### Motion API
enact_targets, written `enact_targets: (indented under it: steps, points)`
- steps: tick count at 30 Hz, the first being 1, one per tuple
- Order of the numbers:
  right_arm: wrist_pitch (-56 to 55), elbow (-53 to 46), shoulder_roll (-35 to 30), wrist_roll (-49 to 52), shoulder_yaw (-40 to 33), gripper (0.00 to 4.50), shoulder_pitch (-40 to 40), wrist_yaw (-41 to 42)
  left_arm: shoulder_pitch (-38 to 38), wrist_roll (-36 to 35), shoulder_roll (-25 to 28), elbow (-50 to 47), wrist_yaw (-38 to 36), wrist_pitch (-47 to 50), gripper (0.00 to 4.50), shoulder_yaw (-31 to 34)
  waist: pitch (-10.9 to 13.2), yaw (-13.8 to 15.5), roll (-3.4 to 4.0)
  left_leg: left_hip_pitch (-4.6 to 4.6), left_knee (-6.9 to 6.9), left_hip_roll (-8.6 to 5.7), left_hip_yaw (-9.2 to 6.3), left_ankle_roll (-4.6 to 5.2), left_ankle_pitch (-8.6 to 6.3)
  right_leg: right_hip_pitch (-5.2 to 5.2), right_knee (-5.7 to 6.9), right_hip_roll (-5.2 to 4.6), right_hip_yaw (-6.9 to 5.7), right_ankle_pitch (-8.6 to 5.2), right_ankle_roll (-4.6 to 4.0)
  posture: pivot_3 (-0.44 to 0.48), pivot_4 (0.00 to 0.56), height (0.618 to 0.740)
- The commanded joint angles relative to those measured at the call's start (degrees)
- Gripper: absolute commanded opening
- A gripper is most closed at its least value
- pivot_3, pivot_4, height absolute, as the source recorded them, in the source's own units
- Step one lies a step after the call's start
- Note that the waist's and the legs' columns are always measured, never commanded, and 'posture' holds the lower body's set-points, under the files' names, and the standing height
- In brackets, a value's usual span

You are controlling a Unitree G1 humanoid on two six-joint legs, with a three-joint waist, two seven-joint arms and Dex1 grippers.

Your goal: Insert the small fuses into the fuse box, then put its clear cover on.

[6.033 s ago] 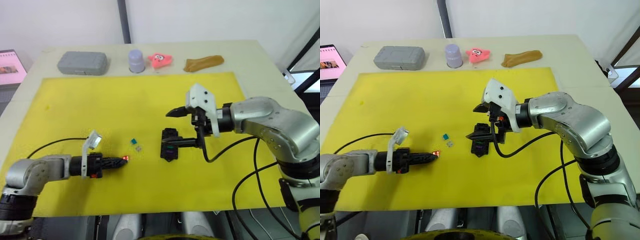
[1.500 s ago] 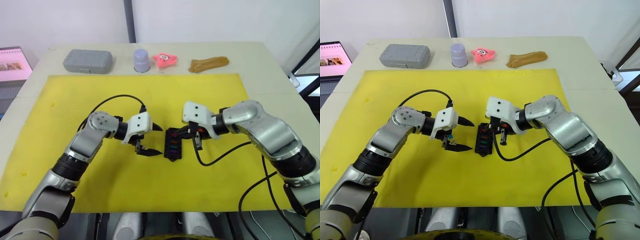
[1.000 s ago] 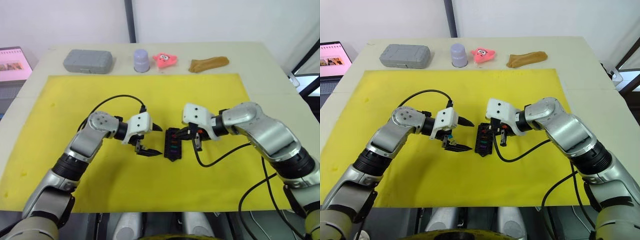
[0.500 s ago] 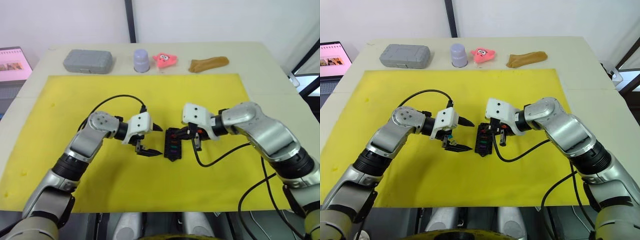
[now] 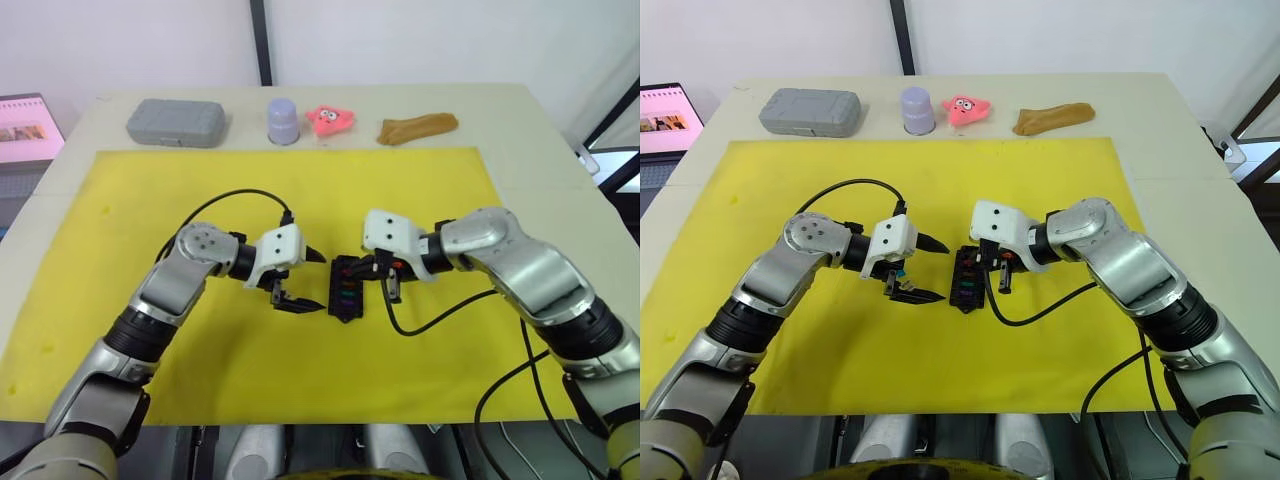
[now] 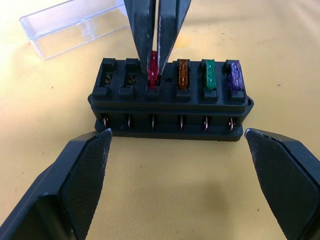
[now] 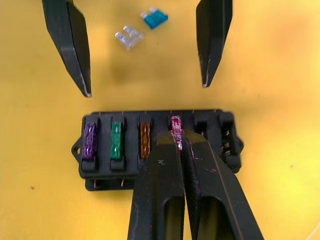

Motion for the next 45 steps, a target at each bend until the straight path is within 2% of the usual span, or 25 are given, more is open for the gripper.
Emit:
enact_targets:
  steps: [1, 28, 32, 45]
  points:
    - [-0.45, -0.22, 0.27, -0.01, -0.95, 0.00, 0.02, 0.36, -0.33, -0.57, -0.33, -1.77, 0.05, -0.31, 4.47, 0.43, 0.00, 0.00, 0.00, 0.00, 0.00, 0.00, 0.00, 0.00, 0.00, 0.00, 0.01, 0.00, 0.00, 0.00, 0.00, 0.000, 0.150, 0.740]
    - [-8.24, 3.99, 0.73, -3.22, -0.32, 0.00, 3.43, 1.53, -0.11, -0.81, -0.72, -2.56, 0.15, 0.57, 4.47, 0.41, -0.02, -0.04, -0.01, 0.07, 0.03, 0.00, 0.00, 0.00, 0.00, 0.04, 0.08, 0.01, 0.00, 0.00, 0.00, 0.000, 0.150, 0.740]
    - [-6.80, 3.72, 0.98, -2.59, -0.98, 1.37, 2.94, 1.78, 0.16, -0.85, -0.54, -2.93, 0.11, 0.76, 4.50, 0.47, -0.02, 0.02, -0.01, 0.08, 0.03, 0.00, 0.00, 0.00, 0.00, 0.05, 0.08, 0.01, 0.01, 0.00, 0.00, 0.000, 0.150, 0.740]
    - [-4.60, 2.55, 1.75, -1.15, -3.72, 1.37, 0.89, 2.06, 0.42, -0.64, -0.53, -3.05, 0.15, 0.93, 4.50, 0.50, -0.02, 0.03, -0.01, 0.07, 0.04, 0.00, 0.00, 0.00, 0.00, 0.06, 0.08, 0.00, 0.01, 0.00, 0.00, 0.000, 0.150, 0.740]
